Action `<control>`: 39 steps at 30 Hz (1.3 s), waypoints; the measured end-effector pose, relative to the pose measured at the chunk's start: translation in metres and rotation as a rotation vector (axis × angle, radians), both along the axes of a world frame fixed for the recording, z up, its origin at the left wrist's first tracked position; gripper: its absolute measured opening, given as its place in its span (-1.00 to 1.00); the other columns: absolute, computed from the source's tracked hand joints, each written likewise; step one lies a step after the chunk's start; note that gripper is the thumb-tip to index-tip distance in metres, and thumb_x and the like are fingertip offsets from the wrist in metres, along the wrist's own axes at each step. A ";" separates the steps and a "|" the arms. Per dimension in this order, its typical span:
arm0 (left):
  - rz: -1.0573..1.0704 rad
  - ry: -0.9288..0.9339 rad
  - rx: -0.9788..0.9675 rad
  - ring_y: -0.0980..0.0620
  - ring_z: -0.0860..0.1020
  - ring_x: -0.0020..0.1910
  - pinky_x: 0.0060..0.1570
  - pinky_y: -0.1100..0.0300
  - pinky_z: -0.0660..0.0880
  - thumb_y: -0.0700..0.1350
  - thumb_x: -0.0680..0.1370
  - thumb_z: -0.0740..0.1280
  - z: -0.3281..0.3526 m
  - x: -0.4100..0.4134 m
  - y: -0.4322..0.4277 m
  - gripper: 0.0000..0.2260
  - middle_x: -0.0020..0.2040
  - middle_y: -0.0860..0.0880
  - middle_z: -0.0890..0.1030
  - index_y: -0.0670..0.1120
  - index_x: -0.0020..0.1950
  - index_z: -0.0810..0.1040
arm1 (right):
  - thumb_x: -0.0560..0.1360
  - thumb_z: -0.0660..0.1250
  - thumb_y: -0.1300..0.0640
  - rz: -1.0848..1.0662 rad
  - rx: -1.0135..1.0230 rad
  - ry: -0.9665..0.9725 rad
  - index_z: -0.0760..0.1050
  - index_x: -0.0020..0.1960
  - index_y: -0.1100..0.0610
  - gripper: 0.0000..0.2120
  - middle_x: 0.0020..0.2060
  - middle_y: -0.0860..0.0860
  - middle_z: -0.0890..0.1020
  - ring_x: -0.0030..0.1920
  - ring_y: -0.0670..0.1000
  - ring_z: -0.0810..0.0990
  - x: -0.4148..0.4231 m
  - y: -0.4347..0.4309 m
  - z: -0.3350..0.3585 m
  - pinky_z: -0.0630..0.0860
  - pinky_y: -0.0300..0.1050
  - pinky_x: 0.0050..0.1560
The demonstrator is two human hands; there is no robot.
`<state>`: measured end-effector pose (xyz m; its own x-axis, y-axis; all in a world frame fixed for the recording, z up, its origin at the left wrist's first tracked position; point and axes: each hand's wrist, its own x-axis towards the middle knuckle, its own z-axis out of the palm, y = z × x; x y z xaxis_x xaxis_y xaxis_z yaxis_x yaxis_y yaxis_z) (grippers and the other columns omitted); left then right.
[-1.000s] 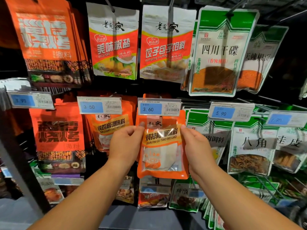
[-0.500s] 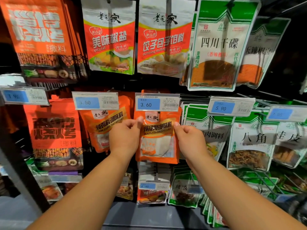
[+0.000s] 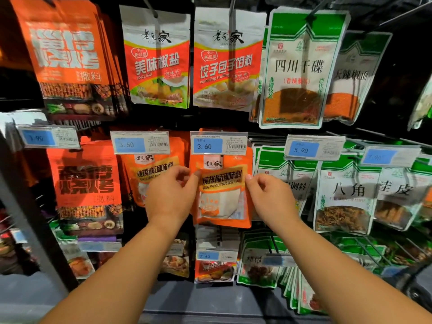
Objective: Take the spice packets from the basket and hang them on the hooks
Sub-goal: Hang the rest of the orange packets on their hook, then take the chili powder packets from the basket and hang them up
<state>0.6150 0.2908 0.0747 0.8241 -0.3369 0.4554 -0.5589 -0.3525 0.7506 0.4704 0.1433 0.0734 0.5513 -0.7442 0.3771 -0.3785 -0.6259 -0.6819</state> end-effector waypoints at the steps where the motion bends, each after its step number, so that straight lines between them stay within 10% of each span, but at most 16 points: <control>1: 0.001 -0.042 0.026 0.17 0.60 -0.15 -0.26 0.16 0.57 0.22 0.58 0.36 0.001 -0.003 0.005 -0.79 -0.17 0.18 0.63 0.11 0.02 0.63 | 0.65 0.20 -0.18 0.002 -0.029 0.012 0.57 -0.16 0.03 -0.63 -0.31 -0.08 0.65 -0.26 -0.04 0.61 -0.005 0.002 0.002 0.54 -0.04 -0.26; 5: -0.065 -0.229 0.154 0.13 0.57 -0.07 -0.26 0.18 0.49 0.29 0.56 0.31 0.004 -0.019 0.019 -0.67 -0.05 0.18 0.59 0.11 0.17 0.61 | 0.62 0.24 -0.21 0.022 -0.177 0.078 0.59 0.04 -0.04 -0.71 -0.18 -0.11 0.68 -0.18 -0.04 0.64 -0.031 0.010 0.014 0.62 0.02 -0.13; 9: -0.231 -0.439 0.255 0.04 0.52 0.23 0.09 0.05 0.54 0.29 0.59 0.24 0.004 -0.040 0.018 -0.56 0.21 0.11 0.58 0.06 0.34 0.55 | 0.62 0.18 -0.29 0.110 -0.311 0.318 0.38 0.47 -0.07 -0.50 0.33 -0.07 0.54 0.33 0.03 0.48 -0.065 0.011 0.029 0.53 0.04 0.23; 15: -0.477 -0.602 0.263 -0.05 0.45 0.35 0.21 -0.07 0.49 0.30 0.58 0.15 0.004 -0.087 -0.022 -0.46 0.35 0.02 0.53 0.02 0.42 0.51 | 0.63 0.10 -0.33 0.046 -0.478 0.553 0.21 0.58 -0.07 -0.40 0.50 -0.07 0.37 0.49 0.02 0.31 -0.141 0.001 0.047 0.41 0.07 0.40; 39: -1.335 -0.970 0.624 -0.08 0.51 0.33 0.22 -0.08 0.53 0.42 0.53 -0.05 -0.054 -0.383 -0.267 -0.29 0.39 0.01 0.52 0.03 0.47 0.45 | 0.62 0.14 -0.30 -0.413 -0.078 0.928 0.30 0.52 -0.02 -0.43 0.39 0.00 0.47 0.40 0.10 0.40 -0.496 -0.095 -0.068 0.48 0.13 0.28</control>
<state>0.2316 0.0243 0.0207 -0.5983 -0.7920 0.1214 -0.8007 0.5968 -0.0519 -0.0260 0.0486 0.0050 0.3563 -0.9343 -0.0127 -0.9339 -0.3565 0.0283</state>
